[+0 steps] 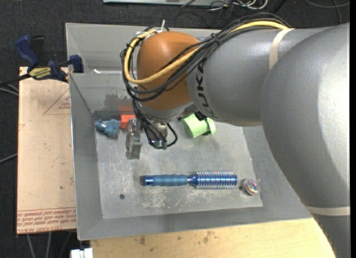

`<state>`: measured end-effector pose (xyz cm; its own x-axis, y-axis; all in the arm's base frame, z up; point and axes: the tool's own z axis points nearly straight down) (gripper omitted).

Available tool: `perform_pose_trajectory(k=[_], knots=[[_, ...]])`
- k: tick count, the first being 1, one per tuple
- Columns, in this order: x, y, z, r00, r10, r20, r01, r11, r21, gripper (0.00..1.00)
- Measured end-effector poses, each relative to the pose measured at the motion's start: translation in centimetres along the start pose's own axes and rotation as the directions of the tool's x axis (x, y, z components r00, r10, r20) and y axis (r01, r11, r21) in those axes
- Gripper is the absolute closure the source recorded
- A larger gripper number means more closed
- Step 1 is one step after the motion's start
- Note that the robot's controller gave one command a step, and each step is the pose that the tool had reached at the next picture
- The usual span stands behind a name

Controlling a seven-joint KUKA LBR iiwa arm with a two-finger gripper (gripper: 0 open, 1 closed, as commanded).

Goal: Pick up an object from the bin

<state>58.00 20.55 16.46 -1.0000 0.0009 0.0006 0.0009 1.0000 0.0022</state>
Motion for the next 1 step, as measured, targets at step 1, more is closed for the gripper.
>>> perform_pose_trajectory(k=[1], knots=[[2.05,-1.8,-1.02,0.971,0.239,0.001,-0.239,0.971,0.001,1.0]])
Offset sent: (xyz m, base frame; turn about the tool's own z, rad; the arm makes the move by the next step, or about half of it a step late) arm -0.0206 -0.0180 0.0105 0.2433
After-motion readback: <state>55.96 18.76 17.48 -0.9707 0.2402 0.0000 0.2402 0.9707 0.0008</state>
